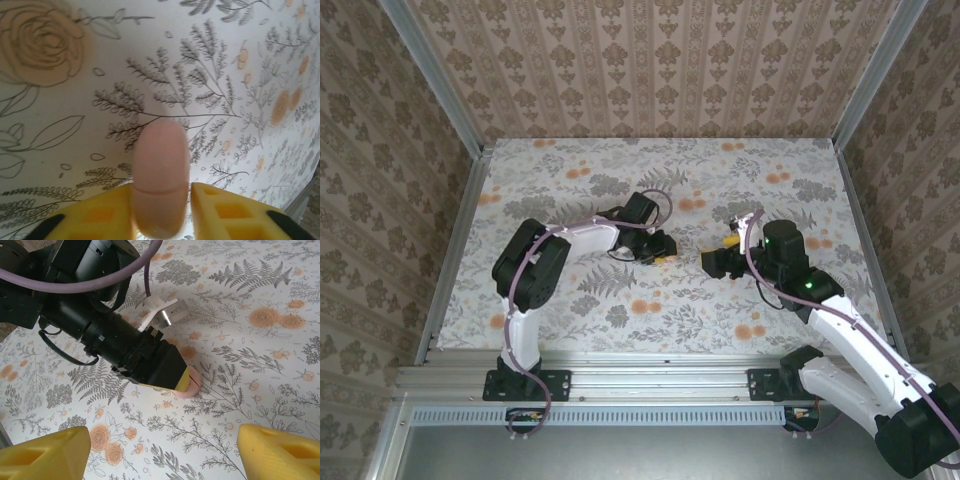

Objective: Insert the wireless bluetooth earbuds into the charging case

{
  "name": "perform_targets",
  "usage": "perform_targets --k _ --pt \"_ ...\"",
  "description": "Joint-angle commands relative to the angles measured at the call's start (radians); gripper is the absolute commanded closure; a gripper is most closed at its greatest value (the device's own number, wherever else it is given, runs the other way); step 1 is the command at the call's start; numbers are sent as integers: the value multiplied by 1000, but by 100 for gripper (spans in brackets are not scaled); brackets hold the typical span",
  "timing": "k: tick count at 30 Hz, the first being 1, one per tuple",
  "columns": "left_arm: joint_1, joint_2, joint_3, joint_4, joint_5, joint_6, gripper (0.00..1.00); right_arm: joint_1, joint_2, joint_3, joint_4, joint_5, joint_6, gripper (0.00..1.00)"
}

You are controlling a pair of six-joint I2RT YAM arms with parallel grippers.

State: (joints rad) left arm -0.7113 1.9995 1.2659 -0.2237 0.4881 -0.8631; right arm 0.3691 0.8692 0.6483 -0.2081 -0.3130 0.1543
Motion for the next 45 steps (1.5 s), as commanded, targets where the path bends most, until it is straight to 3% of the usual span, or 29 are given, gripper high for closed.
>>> perform_targets --k 1,10,14,16,17,21,25,29,32,40,45 --pt "3 -12 27 -80 -36 3 61 -9 -21 0 -6 3 2 20" --pt "3 -129 43 -205 -122 87 46 -11 -26 3 -14 16 5 19" --pt "5 -251 36 -268 -222 154 37 -22 -20 -5 26 74 1 14" --pt "20 -330 18 -284 -299 201 21 -35 -5 -20 76 130 -1 7" --pt "31 -360 9 -287 -339 227 1 -43 5 -27 105 163 -1 3" --pt "128 -515 -69 -231 -526 382 0 -102 87 -47 219 288 -12 0" --pt "228 -665 -261 -2 -775 554 0 -185 206 -43 352 311 -33 0" --pt "361 -732 -430 200 -878 642 0 -237 317 -53 466 376 -44 0" --pt "412 -775 -552 326 -942 774 0 -254 366 -89 531 467 -66 0" --pt "589 -910 -893 652 -882 857 0 -329 421 -238 816 474 -67 0" --pt "638 -833 -988 922 -777 847 0 -337 473 -235 876 415 -93 0"
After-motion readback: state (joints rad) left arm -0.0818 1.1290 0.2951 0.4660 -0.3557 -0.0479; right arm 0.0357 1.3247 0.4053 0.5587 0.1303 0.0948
